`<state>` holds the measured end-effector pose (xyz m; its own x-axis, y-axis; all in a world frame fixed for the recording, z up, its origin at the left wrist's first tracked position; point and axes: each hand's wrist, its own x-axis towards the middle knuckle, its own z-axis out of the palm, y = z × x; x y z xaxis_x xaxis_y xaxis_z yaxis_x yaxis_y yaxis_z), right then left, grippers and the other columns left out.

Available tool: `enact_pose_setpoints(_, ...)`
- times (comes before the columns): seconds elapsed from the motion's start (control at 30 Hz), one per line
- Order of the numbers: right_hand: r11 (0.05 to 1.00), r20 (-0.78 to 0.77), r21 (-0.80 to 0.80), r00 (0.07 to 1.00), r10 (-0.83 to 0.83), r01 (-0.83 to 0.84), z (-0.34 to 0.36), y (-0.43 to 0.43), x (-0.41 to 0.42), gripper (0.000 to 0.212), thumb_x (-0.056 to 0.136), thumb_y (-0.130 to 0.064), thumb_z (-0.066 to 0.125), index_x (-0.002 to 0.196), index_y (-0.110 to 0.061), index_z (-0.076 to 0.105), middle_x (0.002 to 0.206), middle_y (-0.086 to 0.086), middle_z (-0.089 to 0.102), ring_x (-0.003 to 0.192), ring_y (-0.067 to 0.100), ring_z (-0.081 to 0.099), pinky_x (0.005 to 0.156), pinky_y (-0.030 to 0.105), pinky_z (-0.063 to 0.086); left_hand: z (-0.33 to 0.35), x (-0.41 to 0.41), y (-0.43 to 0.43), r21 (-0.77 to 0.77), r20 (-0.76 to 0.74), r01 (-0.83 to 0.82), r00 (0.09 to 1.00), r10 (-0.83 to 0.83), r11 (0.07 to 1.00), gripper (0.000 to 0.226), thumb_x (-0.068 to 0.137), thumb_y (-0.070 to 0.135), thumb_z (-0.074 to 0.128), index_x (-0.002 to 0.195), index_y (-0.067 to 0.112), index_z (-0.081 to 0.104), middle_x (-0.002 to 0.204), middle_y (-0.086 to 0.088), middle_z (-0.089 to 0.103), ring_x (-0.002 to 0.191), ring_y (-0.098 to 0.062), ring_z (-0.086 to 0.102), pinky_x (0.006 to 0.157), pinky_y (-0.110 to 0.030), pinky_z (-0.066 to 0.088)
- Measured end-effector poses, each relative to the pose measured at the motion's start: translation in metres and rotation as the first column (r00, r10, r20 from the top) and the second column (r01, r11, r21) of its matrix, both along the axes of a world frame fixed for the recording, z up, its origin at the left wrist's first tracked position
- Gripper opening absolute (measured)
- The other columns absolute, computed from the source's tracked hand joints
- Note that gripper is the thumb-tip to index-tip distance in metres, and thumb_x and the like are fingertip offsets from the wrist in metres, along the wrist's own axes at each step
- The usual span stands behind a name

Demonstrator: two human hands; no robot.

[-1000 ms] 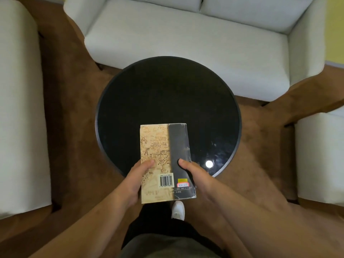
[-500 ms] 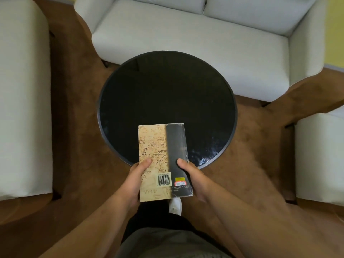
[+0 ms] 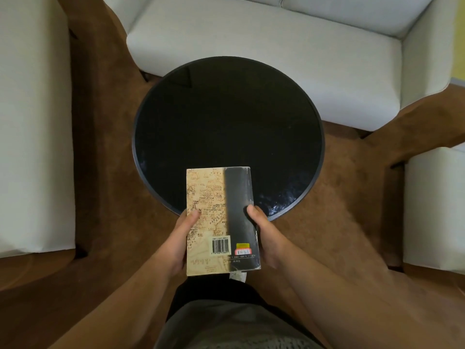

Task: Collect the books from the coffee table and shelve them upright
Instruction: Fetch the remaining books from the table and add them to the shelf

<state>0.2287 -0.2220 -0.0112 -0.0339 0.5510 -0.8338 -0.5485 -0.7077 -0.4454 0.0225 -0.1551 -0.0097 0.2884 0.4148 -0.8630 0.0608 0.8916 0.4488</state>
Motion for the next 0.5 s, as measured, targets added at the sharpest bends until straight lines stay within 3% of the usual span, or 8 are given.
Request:
enact_pose_setpoints(0.07, 1.000, -0.041, -0.012, 0.999, -0.003, 0.002, 0.002, 0.006, 0.003, 0.114, 0.058, -0.065, 0.087, 0.153, -0.037, 0.031, 0.153, 0.011, 0.046, 0.133, 0.038, 0.053, 0.108, 0.059, 0.047, 0.002, 0.002, 0.002, -0.051, 0.015, -0.024, 1.000, 0.025, 0.998, 0.071, 0.076, 0.058, 0.062, 0.138, 0.025, 0.050, 0.120, -0.014, 0.072, 0.107, -0.035, 0.071, 0.085, -0.053, 0.054)
enact_pose_setpoints(0.2, 0.997, -0.001, -0.024, 0.997, 0.073, -0.073, 0.012, 0.008, -0.001, 0.063, 0.091, -0.057, 0.060, 0.145, -0.029, 0.044, 0.139, 0.010, 0.060, 0.125, 0.033, 0.061, 0.103, 0.049, 0.051, 0.010, 0.003, 0.004, -0.119, 0.037, -0.079, 0.996, 0.084, 0.990, 0.046, 0.092, 0.053, 0.055, 0.122, 0.019, 0.062, 0.102, -0.014, 0.078, 0.087, -0.034, 0.076, 0.073, -0.046, 0.054)
enact_pose_setpoints(0.3, 0.995, 0.014, 0.014, 0.995, 0.103, -0.103, 0.028, 0.003, -0.006, 0.043, 0.100, -0.048, 0.053, 0.137, -0.026, 0.049, 0.132, 0.010, 0.064, 0.121, 0.031, 0.064, 0.097, 0.044, 0.054, 0.021, -0.001, -0.005, -0.128, 0.072, -0.112, 0.990, 0.122, 0.985, 0.041, 0.094, 0.049, 0.055, 0.120, 0.018, 0.064, 0.097, -0.014, 0.078, 0.081, -0.034, 0.077, 0.068, -0.044, 0.057)
enact_pose_setpoints(0.37, 0.990, 0.047, 0.065, 0.992, 0.120, -0.123, 0.034, -0.004, -0.010, 0.050, 0.094, -0.047, 0.063, 0.137, -0.025, 0.049, 0.131, 0.010, 0.066, 0.119, 0.031, 0.066, 0.099, 0.046, 0.055, 0.030, -0.007, -0.015, -0.092, 0.108, -0.139, 0.983, 0.148, 0.986, 0.049, 0.089, 0.048, 0.059, 0.129, 0.019, 0.059, 0.108, -0.015, 0.076, 0.090, -0.036, 0.076, 0.066, -0.044, 0.059)
enact_pose_setpoints(0.43, 0.978, 0.092, 0.117, 0.983, 0.160, -0.171, 0.044, -0.006, -0.013, 0.072, 0.079, -0.048, 0.075, 0.141, -0.025, 0.046, 0.132, 0.010, 0.066, 0.119, 0.030, 0.067, 0.103, 0.050, 0.053, 0.039, -0.014, -0.022, -0.060, 0.146, -0.153, 0.976, 0.160, 0.986, 0.060, 0.082, 0.049, 0.061, 0.135, 0.021, 0.055, 0.116, -0.015, 0.074, 0.099, -0.036, 0.074, 0.070, -0.045, 0.059)
enact_pose_setpoints(0.5, 0.963, 0.133, 0.144, 0.969, 0.209, -0.228, 0.056, -0.003, -0.017, 0.070, 0.079, -0.040, 0.077, 0.140, -0.025, 0.045, 0.131, 0.010, 0.065, 0.118, 0.031, 0.066, 0.106, 0.053, 0.051, 0.057, -0.021, -0.026, -0.017, 0.172, -0.157, 0.972, 0.158, 0.987, 0.055, 0.086, 0.048, 0.058, 0.134, 0.020, 0.055, 0.114, -0.015, 0.074, 0.097, -0.035, 0.074, 0.067, -0.042, 0.059)
